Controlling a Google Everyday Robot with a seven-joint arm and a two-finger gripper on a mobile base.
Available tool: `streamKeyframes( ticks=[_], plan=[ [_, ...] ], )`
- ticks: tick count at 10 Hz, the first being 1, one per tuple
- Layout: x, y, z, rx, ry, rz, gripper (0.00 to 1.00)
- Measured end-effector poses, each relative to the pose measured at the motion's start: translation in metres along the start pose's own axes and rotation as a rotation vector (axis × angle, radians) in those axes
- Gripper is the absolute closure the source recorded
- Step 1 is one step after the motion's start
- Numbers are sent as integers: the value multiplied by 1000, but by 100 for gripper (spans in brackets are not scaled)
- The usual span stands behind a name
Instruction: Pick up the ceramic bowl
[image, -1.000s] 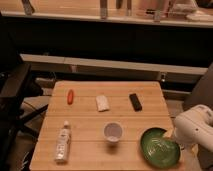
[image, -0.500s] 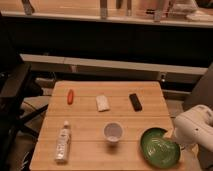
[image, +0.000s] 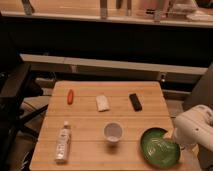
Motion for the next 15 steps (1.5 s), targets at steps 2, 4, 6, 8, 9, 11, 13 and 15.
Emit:
streamKeyframes(
  ticks=[2,4,6,8,9,11,13,15],
  plan=[
    [-7,-3,11,14,-17,-16,20],
    [-12,-10,22,39,-40,-34,20],
    [-14,-11,36,73,-92,-30,20],
    [-15,-15,47,94,-127,-25,20],
    [-16,-16,56,105,-152,-16,20],
    [-19,-17,68,115,-194,-10,20],
    [-23,-22,78,125,-235,-13,20],
    [-27,-22,81,123,-248,-20,26]
  ],
)
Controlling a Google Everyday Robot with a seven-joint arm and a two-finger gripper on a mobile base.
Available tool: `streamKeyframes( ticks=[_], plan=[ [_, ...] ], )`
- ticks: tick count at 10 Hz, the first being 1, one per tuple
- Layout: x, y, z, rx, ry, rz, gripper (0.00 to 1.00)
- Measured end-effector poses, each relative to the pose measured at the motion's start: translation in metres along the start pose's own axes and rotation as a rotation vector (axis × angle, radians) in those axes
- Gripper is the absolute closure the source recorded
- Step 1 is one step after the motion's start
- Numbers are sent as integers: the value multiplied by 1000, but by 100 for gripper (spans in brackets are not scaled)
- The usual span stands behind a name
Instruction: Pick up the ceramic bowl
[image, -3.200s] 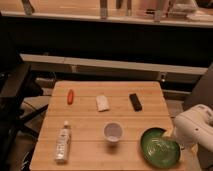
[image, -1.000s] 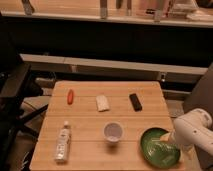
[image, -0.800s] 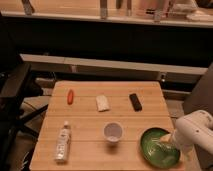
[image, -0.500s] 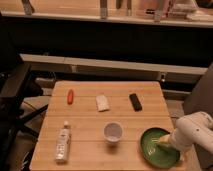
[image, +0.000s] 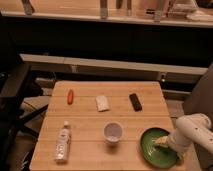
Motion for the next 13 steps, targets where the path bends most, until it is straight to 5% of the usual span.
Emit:
streamKeyframes(
  ticks=[2,7,13],
  plan=[
    [2,3,-11,-10,27,1,47],
    [-1,1,-9,-7,1,-3,95],
    [-1,2,-14,-7,1,-3,100]
  ],
)
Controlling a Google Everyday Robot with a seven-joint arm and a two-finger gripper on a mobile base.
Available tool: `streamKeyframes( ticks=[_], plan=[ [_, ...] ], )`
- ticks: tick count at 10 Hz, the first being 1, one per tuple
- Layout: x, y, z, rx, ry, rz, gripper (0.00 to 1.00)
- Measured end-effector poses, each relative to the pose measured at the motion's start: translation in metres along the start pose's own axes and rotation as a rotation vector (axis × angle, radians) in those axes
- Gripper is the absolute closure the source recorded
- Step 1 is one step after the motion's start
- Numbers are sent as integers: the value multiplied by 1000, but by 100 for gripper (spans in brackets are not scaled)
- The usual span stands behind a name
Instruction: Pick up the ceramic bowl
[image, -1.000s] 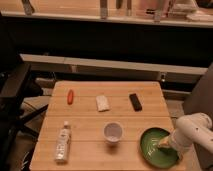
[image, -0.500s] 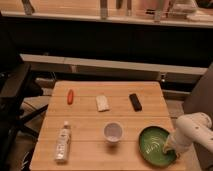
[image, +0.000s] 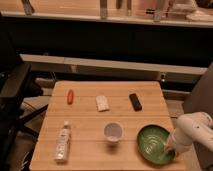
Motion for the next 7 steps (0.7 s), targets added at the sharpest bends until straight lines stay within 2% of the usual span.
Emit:
streamKeyframes(
  ticks=[4,7],
  plan=[
    [0,0,-16,-6,9,-24,100],
    [1,2,-13,-8,15,-29,100]
  ],
)
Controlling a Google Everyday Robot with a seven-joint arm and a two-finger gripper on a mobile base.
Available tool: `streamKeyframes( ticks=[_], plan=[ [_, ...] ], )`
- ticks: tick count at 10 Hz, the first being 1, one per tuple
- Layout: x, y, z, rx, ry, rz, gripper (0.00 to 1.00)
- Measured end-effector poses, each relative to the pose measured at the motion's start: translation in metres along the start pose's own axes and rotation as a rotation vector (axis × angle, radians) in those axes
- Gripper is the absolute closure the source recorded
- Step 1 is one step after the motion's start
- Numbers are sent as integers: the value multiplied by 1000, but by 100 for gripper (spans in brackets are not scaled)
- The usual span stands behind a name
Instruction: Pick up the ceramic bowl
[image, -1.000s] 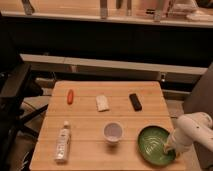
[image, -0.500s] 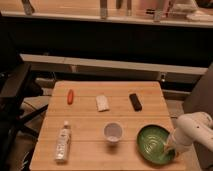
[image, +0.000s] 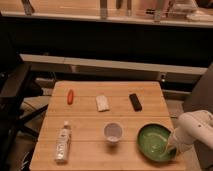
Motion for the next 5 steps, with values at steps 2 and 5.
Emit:
streamKeyframes(
  ticks=[2,5],
  plan=[
    [2,0,-7,-5,12,-7,100],
    [2,-1,-25,-11,23,-21,100]
  ],
)
